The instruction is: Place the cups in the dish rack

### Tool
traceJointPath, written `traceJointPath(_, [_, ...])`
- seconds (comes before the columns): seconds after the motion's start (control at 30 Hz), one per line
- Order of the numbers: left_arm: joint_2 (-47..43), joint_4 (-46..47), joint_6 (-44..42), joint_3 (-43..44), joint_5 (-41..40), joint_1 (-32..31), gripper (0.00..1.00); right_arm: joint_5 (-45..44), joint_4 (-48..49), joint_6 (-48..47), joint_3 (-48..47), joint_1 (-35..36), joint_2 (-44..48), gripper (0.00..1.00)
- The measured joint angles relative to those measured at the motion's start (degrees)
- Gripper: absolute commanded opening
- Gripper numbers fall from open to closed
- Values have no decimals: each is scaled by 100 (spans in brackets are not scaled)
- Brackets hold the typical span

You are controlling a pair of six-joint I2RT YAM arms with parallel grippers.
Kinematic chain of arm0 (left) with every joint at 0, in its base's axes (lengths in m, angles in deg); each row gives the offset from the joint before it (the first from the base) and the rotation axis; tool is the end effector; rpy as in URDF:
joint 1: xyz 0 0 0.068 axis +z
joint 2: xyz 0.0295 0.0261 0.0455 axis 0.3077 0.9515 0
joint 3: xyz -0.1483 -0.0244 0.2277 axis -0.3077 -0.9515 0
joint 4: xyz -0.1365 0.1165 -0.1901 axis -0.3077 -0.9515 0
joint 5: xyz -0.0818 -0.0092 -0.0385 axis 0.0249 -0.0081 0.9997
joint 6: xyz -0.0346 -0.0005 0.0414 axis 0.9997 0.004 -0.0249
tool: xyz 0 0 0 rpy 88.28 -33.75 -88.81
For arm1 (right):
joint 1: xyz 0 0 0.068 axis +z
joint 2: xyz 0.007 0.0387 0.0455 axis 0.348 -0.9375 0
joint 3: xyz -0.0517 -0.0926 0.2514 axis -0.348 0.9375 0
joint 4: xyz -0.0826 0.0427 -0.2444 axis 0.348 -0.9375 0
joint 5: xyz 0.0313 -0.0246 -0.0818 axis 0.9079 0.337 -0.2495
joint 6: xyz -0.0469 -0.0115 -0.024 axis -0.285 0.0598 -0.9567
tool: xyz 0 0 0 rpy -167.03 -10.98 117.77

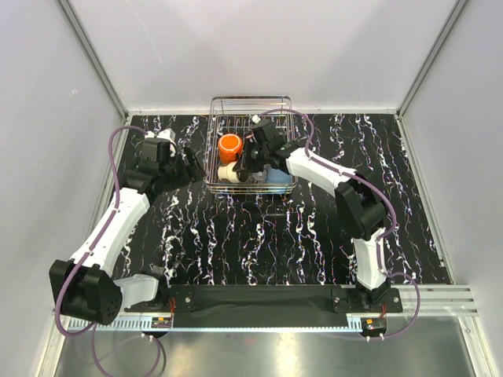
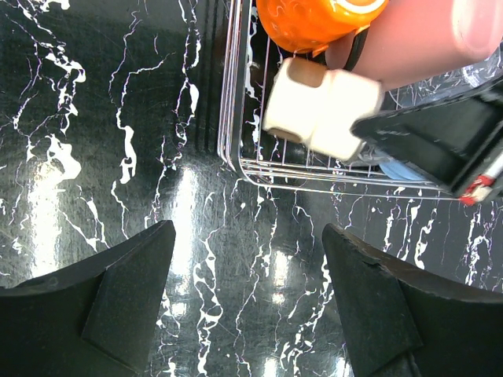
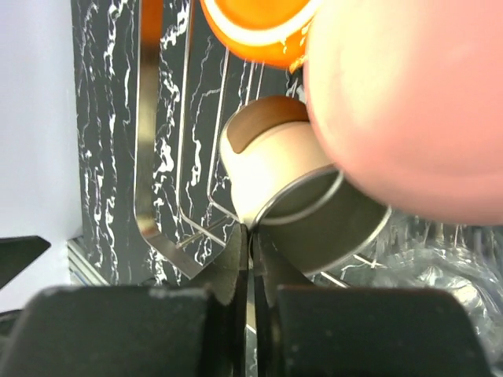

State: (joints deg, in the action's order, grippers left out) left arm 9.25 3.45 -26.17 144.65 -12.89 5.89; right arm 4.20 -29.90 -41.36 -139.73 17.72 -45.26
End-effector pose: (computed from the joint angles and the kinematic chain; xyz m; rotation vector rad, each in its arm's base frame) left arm 0.2504 -0.0567 0.3045 -0.3133 2.3381 -0.4686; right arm 0.3680 0.2985 0.2348 -0.1145 2.4320 0.9262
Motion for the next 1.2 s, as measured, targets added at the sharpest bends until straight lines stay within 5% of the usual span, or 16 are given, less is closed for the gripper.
traceJointPath(0.63, [-330,-345,68,286,476,9,94,1349,-17,-243,-210,-122,278,0])
traceJointPath(0.9, [-1158,-337,393,387,1475,11,99,1646,9,-144,-22,-125,1611,0])
traceJointPath(1.2, [-2070,975,1189,85,2994,11,99,2308,151,76,785,-125,3397,0])
